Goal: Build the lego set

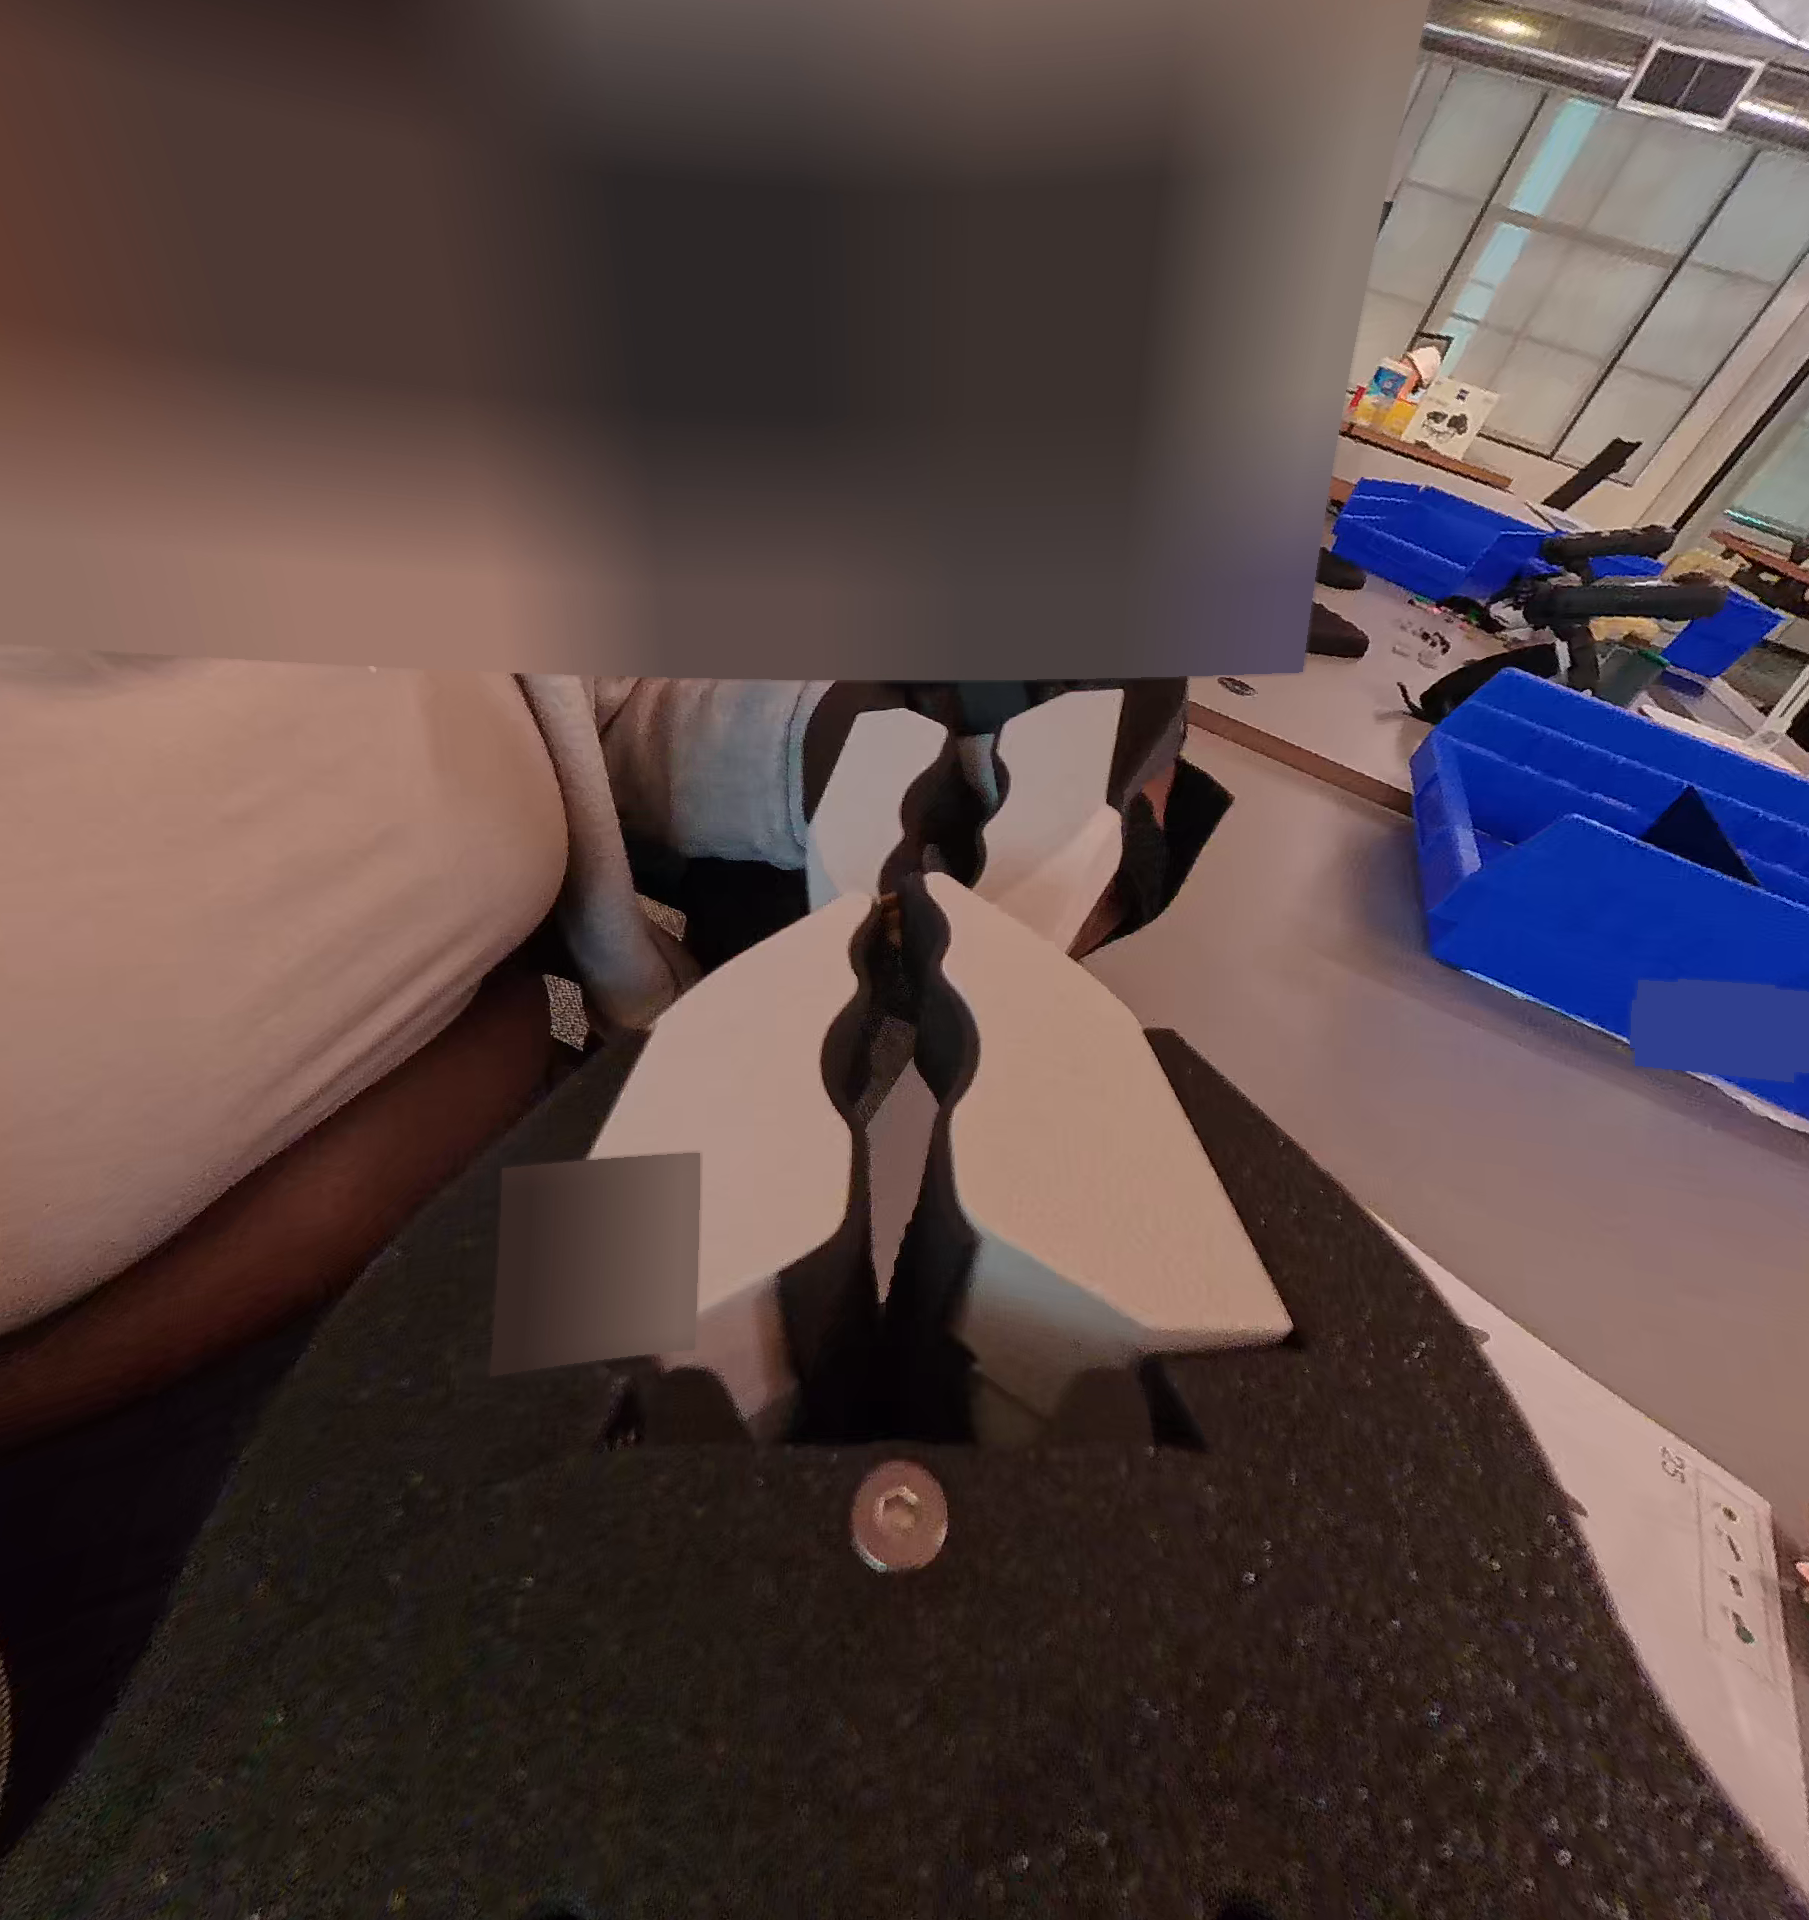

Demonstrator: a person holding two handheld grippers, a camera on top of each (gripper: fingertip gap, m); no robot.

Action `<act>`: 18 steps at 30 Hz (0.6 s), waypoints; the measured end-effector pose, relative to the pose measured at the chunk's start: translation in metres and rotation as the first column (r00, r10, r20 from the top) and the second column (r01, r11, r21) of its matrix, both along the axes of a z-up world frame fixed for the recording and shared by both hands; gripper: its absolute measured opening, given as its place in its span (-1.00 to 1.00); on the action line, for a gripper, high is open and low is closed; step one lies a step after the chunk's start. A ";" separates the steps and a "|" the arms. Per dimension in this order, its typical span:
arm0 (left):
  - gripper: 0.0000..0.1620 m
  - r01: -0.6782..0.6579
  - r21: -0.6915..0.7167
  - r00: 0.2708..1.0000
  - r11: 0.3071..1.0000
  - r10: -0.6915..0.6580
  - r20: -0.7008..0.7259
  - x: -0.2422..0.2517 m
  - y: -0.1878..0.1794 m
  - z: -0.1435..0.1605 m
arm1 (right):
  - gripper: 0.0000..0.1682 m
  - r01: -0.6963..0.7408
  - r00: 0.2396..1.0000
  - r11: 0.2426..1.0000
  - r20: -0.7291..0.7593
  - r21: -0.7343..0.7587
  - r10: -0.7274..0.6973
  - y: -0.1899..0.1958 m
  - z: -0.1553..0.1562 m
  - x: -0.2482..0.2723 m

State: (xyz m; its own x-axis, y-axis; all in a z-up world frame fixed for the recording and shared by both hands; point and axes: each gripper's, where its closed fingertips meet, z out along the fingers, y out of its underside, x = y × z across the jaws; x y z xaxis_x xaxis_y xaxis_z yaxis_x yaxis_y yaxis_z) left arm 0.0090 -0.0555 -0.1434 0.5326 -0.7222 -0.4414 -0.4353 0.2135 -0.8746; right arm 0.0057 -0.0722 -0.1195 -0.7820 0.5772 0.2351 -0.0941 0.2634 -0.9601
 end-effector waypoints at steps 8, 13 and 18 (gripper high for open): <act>-0.90 -0.105 0.043 0.994 0.994 0.106 -0.028 -0.010 0.004 -0.006 | -0.95 0.061 0.998 0.998 0.015 -0.034 -0.060 0.003 -0.006 -0.011; -0.91 -0.455 0.174 0.795 0.873 0.486 -0.362 -0.083 0.005 -0.034 | -0.75 0.279 0.935 0.955 0.199 0.100 -0.294 0.036 -0.053 -0.023; -0.90 -0.547 0.181 0.656 0.817 0.553 -0.514 -0.107 -0.003 -0.066 | -0.76 0.237 0.863 0.918 0.365 0.317 -0.349 0.041 -0.112 -0.032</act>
